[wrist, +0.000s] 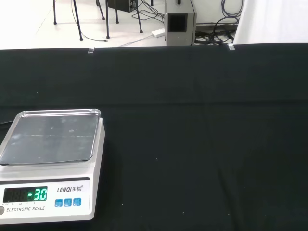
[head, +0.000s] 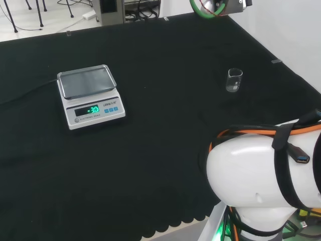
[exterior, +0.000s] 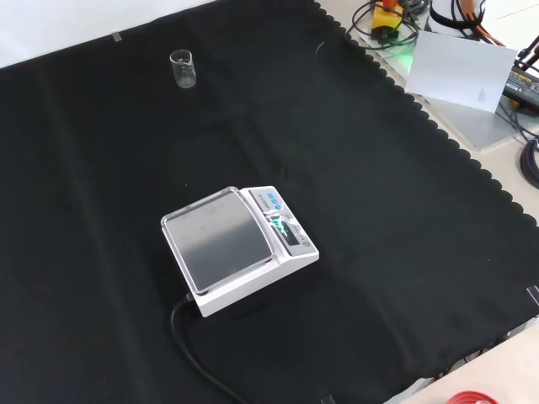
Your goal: Pick up the beaker.
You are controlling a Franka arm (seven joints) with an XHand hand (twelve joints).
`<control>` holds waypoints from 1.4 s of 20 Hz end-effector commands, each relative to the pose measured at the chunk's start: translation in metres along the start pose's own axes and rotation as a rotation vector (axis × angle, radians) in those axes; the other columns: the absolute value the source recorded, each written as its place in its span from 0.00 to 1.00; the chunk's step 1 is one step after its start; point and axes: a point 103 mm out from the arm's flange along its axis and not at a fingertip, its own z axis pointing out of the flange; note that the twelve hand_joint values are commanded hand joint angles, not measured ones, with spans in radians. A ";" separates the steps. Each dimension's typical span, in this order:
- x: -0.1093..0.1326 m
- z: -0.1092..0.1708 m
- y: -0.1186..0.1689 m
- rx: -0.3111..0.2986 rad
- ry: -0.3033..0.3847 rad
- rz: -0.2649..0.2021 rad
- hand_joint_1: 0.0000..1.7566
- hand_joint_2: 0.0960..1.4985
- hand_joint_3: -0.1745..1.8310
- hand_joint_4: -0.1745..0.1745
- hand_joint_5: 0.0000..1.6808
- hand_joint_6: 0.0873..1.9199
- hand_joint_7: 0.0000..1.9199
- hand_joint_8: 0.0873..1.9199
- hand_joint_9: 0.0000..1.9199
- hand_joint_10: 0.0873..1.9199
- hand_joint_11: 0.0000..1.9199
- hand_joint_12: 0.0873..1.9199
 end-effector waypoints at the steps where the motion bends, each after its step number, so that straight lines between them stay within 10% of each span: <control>1: -0.024 -0.011 0.014 -0.022 -0.019 0.021 0.40 0.70 0.00 0.49 0.24 0.03 0.16 0.28 0.24 0.34 0.05 0.73; 15: -0.052 0.039 0.079 0.081 -0.002 -0.006 0.41 0.69 0.00 0.49 0.23 0.01 0.14 0.28 0.22 0.35 0.05 0.73; 28: -0.128 0.101 0.116 0.153 0.007 0.078 0.41 0.69 0.00 0.47 0.25 0.02 0.15 0.29 0.22 0.36 0.05 0.73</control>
